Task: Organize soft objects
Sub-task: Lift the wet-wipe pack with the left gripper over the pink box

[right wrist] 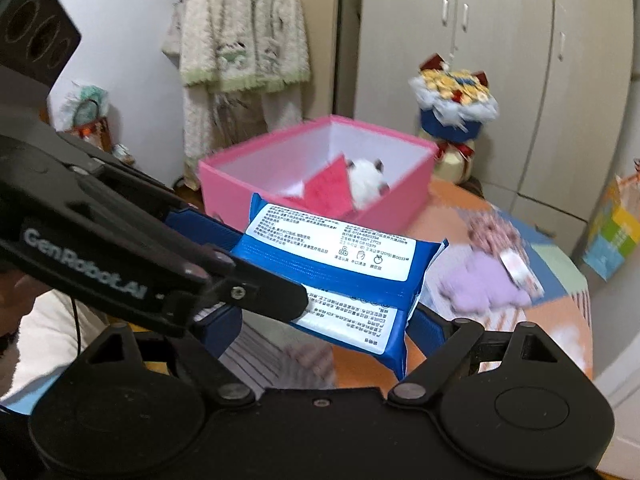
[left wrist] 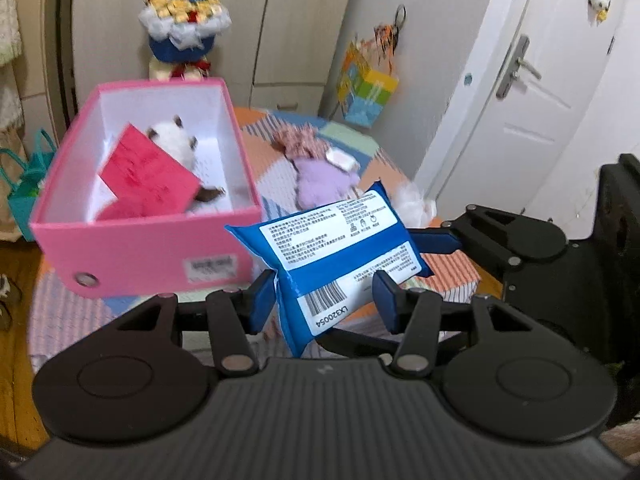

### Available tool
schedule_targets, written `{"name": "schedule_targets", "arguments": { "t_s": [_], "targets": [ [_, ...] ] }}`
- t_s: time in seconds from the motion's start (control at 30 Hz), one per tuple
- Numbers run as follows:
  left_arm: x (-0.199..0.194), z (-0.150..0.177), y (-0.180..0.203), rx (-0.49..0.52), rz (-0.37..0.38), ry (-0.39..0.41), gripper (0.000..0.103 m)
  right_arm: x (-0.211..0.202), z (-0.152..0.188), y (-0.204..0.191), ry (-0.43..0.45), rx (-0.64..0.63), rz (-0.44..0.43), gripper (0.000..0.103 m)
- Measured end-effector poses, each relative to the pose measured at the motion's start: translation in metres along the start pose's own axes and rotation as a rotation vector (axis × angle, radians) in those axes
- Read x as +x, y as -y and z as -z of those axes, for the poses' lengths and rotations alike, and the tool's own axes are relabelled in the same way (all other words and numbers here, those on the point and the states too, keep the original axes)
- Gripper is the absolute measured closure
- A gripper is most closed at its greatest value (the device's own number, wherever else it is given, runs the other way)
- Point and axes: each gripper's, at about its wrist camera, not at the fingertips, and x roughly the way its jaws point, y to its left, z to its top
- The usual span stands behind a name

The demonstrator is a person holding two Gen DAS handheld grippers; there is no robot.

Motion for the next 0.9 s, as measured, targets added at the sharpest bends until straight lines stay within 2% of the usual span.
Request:
{"name": "schedule_targets", "arguments": {
  "t_s": [0.2,0.4,0.57,0.9],
  "targets": [
    [-0.021,-0.013,-0.020,0.007,-0.058,0.085,0.052,0.013,-0.032,-0.012,0.043,-0.031,-0.031,0.011],
    [-0.019,-0.037,-0.046,0.011,-0.106,0.128,0.052,0.046,-0.064,-0.006,0.069,-0.006,-0.064,0.010],
    [-0.007,-0.058,-0.074,-0.013,-0.131,0.142,0.052,0.079,-0.085,0.004,0.066,0.015,-0.106,0.010],
    [0.035,-0.079,-0.123,-0.092,-0.161,0.106,0.052,0.141,-0.107,0.010,0.004,-0.039,-0.086,0.010]
  ]
}}
